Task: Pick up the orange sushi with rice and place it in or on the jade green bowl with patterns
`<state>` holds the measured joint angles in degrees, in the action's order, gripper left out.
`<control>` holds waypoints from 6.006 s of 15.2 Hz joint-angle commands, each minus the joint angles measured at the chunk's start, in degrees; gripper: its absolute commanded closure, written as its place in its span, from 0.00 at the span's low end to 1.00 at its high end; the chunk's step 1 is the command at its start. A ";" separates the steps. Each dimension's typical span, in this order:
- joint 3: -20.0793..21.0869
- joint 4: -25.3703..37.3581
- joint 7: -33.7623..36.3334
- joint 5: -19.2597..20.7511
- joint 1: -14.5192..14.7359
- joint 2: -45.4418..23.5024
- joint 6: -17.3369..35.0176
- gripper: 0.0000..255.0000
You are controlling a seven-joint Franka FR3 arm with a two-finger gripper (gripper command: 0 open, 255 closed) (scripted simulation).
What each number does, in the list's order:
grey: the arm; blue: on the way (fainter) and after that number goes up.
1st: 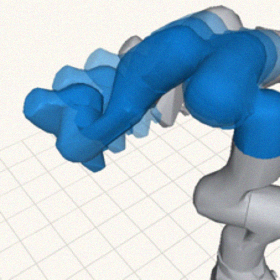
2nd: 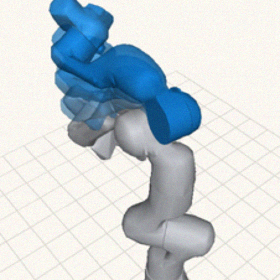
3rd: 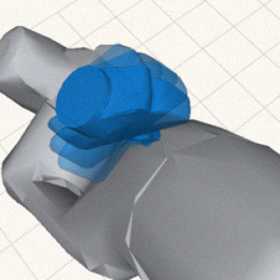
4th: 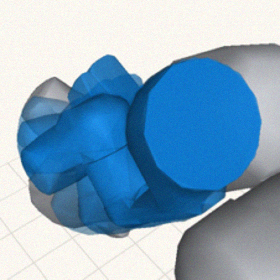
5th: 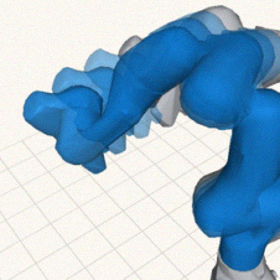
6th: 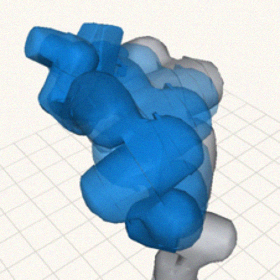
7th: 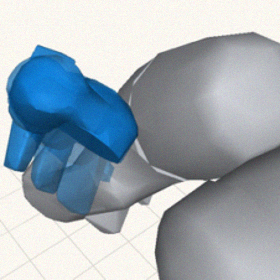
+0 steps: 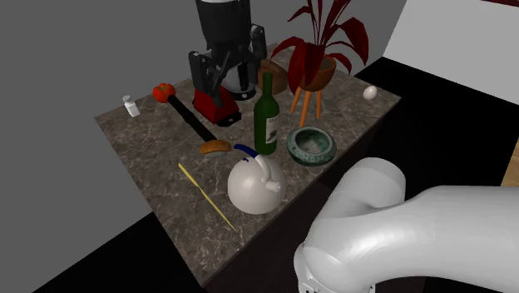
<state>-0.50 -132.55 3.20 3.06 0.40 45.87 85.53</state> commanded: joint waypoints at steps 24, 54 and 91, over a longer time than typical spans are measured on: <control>-30.61 -17.76 -48.96 -3.55 13.33 -27.64 54.40 0.00; -31.80 -3.62 -97.87 -52.07 20.18 -62.73 62.90 1.00; -37.99 -2.45 -68.70 -16.86 23.47 -37.79 48.35 1.00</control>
<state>-38.54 -135.27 -65.98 -14.48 24.05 7.51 134.58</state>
